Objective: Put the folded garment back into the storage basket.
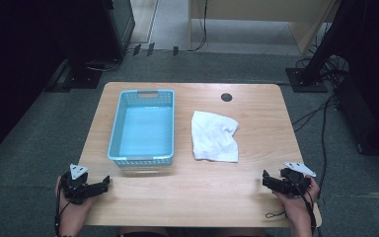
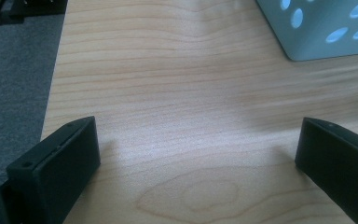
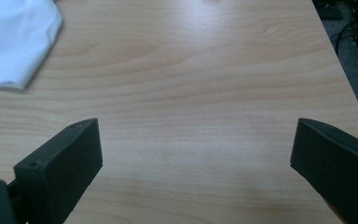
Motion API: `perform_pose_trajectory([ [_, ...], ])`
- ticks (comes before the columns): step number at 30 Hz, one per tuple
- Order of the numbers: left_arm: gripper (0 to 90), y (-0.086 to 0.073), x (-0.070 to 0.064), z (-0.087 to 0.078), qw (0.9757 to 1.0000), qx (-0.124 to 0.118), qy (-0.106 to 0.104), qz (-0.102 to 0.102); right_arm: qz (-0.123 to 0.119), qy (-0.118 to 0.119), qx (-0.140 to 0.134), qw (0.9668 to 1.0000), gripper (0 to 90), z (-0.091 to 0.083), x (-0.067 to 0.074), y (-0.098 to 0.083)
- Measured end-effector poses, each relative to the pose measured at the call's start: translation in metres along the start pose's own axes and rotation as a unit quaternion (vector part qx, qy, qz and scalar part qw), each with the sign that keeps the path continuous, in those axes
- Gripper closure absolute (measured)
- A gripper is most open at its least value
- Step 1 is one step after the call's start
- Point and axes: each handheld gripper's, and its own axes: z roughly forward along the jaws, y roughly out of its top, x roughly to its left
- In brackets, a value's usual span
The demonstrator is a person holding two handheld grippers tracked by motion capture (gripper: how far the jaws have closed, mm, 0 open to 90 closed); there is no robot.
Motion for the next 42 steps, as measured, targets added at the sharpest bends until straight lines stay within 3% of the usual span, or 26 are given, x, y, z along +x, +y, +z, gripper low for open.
perform_pose_trajectory([
  [16, 0.0, 0.0, 0.0, 0.0, 1.0, 0.0, 0.0, 0.0, -0.016, 0.017, -0.017, 0.9996, 0.7, -0.003, 0.03, 0.033],
  [42, 0.0, 0.0, 0.0, 0.0, 1.0, 0.0, 0.0, 0.0, -0.037, 0.036, -0.016, 0.9985, 0.6, 0.011, 0.073, 0.062],
])
